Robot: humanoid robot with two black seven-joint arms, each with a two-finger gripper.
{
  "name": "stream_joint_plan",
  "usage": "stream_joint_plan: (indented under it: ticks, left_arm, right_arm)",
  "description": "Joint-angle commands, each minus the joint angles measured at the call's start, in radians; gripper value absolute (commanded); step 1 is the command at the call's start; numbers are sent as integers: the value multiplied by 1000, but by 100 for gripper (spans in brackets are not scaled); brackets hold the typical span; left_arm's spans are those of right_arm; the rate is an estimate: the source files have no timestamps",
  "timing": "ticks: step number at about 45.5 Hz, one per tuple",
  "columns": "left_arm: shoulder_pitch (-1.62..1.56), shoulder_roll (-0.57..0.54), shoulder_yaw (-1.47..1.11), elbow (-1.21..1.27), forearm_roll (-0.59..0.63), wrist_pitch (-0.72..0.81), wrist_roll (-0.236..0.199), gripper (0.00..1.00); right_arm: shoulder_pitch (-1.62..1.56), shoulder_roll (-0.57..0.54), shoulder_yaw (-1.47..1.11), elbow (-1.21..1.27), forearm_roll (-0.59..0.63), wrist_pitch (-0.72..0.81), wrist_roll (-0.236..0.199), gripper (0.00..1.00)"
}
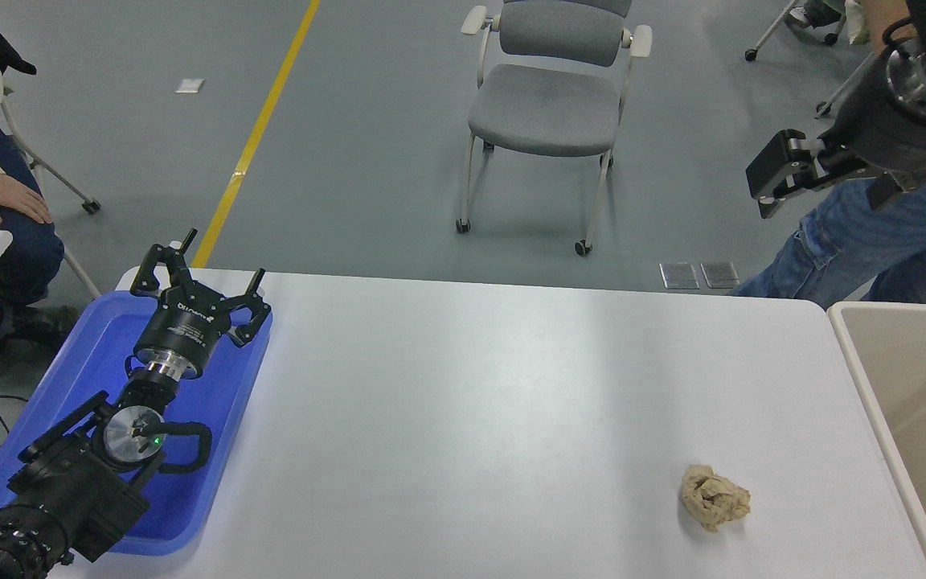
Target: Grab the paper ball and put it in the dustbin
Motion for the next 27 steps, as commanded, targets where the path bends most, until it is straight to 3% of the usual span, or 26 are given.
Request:
stream_joint_plan:
  ticks: [1,27]
  left_arm:
    - [0,0,0,0,0,0,0,100]
    - [0,0,1,0,0,0,0,100]
  right_arm:
    - [-1,0,0,0,0,0,0,100]
    - [-3,-1,32,-2,0,0,0,100]
